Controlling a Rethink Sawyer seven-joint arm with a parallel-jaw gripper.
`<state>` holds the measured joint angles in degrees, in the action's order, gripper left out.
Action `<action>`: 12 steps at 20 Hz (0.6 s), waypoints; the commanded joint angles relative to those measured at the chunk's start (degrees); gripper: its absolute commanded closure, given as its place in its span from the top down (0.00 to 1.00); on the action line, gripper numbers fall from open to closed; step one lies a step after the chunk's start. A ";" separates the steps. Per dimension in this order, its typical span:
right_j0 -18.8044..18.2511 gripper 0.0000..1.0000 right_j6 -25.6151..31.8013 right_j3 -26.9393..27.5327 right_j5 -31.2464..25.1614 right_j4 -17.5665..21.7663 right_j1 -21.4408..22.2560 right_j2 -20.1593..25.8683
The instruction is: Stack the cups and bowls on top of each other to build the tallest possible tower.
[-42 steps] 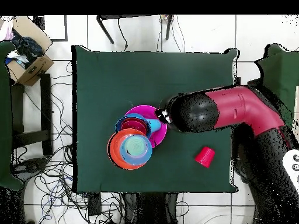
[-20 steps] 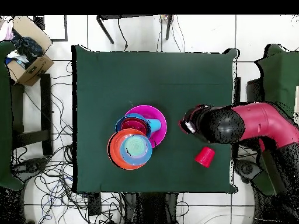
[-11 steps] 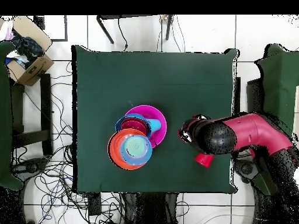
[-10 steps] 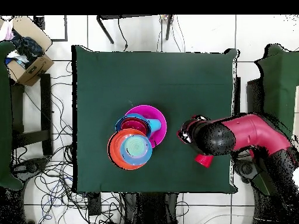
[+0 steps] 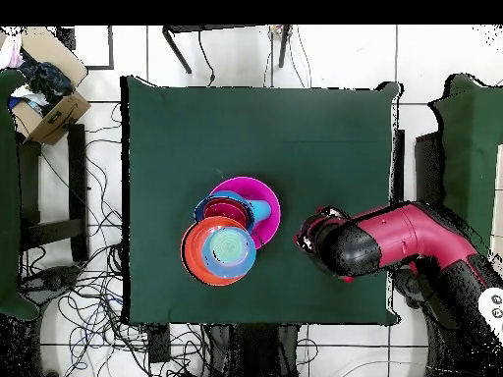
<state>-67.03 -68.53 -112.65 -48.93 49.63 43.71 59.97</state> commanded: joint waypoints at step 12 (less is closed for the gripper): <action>9.90 1.00 -10.93 -10.16 13.76 17.54 16.70 -6.93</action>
<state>-64.83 -68.63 -116.91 -38.70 59.62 55.44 58.72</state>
